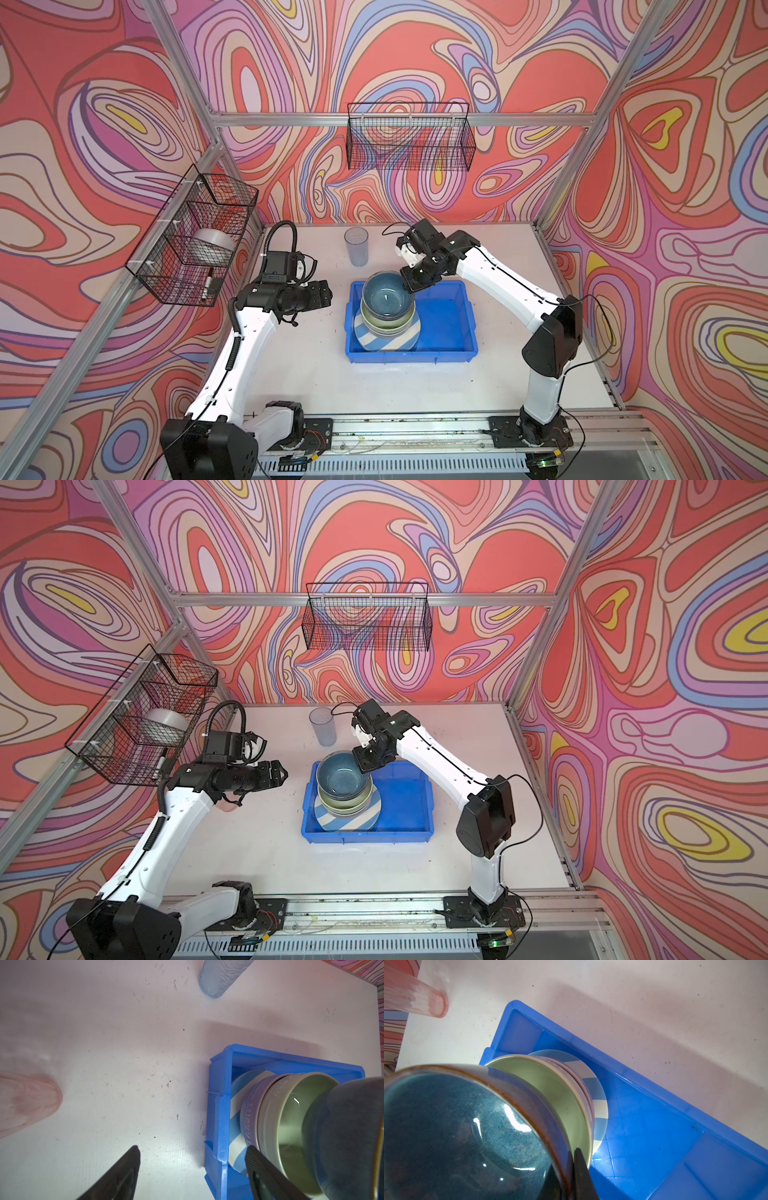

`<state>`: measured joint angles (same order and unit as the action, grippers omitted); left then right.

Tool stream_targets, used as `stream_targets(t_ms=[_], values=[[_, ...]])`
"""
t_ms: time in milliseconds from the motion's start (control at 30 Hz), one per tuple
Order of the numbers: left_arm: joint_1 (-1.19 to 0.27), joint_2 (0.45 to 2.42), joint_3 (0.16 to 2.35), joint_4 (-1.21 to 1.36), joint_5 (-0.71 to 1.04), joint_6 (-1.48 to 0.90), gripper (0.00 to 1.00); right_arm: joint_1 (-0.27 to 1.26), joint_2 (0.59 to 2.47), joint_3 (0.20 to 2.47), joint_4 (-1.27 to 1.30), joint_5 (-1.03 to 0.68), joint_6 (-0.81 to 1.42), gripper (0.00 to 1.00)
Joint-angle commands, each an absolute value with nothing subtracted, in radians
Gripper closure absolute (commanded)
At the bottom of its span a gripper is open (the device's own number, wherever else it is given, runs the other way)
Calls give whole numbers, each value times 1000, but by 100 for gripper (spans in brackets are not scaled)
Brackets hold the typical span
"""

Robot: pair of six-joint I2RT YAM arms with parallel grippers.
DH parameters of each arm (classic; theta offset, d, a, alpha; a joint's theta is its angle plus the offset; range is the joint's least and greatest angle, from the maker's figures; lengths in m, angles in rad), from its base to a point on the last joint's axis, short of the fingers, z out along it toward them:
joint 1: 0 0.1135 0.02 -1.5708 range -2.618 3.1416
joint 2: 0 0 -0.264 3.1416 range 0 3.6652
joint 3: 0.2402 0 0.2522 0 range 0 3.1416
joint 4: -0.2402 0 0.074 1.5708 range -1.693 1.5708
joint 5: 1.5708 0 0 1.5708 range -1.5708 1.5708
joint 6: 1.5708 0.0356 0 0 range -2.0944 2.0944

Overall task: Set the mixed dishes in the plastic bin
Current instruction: 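Carry the teal bowl over the bin onto the pale green bowl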

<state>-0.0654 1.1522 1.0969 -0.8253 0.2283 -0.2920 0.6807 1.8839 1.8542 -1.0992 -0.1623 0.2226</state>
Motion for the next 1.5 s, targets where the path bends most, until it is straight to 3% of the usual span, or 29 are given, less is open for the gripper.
stream_targets(t_ms=[0,1267,1467], values=[[-60,1126,1092,-805,222,-296,17,696,1814,1825,-1004,-162,278,100],[-60,1118,1075,-798,215,-296,17,747,1850,1759,-986,-57,324,100],[-60,1115,1075,-804,213,-293,17,756,1855,1764,-999,-29,324,96]])
